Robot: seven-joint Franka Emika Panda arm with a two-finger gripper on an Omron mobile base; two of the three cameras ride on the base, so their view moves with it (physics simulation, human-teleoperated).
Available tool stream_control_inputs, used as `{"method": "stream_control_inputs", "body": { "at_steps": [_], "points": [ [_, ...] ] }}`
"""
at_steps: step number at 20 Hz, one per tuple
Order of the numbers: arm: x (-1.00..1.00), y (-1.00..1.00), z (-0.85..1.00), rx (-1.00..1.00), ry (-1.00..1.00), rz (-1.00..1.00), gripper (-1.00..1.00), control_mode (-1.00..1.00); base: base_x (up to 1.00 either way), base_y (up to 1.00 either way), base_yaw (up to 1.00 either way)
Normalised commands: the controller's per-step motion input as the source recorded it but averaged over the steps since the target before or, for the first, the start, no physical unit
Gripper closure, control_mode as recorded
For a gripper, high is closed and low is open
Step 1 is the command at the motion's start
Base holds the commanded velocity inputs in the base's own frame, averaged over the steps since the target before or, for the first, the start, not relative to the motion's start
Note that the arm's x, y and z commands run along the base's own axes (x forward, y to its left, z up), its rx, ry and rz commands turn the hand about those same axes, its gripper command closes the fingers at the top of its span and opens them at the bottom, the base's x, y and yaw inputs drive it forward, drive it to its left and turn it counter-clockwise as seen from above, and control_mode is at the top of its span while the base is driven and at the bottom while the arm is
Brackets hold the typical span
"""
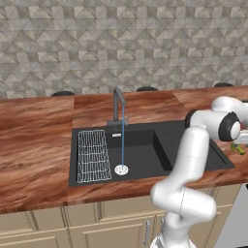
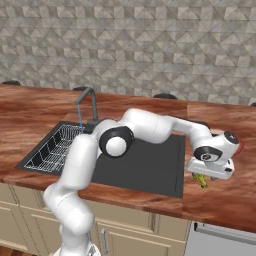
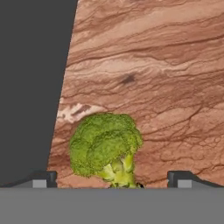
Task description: Turn on the sink faucet. Then move the broccoli from the counter to the sink. Turn off the sink. Move the vegetable from the sink to the pot next to the stove. Finally move the pot to the rear center burner.
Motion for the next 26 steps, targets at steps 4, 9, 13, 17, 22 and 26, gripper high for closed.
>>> {"method": "stream_control_inputs", "body": {
  "at_steps": [4, 9, 13, 17, 22, 26],
  "points": [
    [0.21, 0.0, -0.3, -0.02, 0.0, 0.06, -1.0, -1.0, 0.0, 0.0, 0.0],
    [0.2, 0.0, -0.22, -0.01, 0.0, 0.05, -1.0, -1.0, 0.0, 0.0, 0.0],
    [0.04, 0.0, -0.1, 0.0, 0.0, 0.04, -1.0, -1.0, 0.0, 0.0, 0.0],
    [-0.02, 0.01, -0.12, 0.0, -0.01, 0.03, -1.0, -1.0, 0.0, 0.0, 0.0],
    [-0.13, 0.16, -0.15, -0.01, 0.0, 0.0, -1.0, -1.0, 0.0, 0.0, 0.0],
    [-0.1, 0.3, -0.09, -0.03, 0.0, 0.0, -1.0, -1.0, 0.0, 0.0, 0.0]
  ]
}}
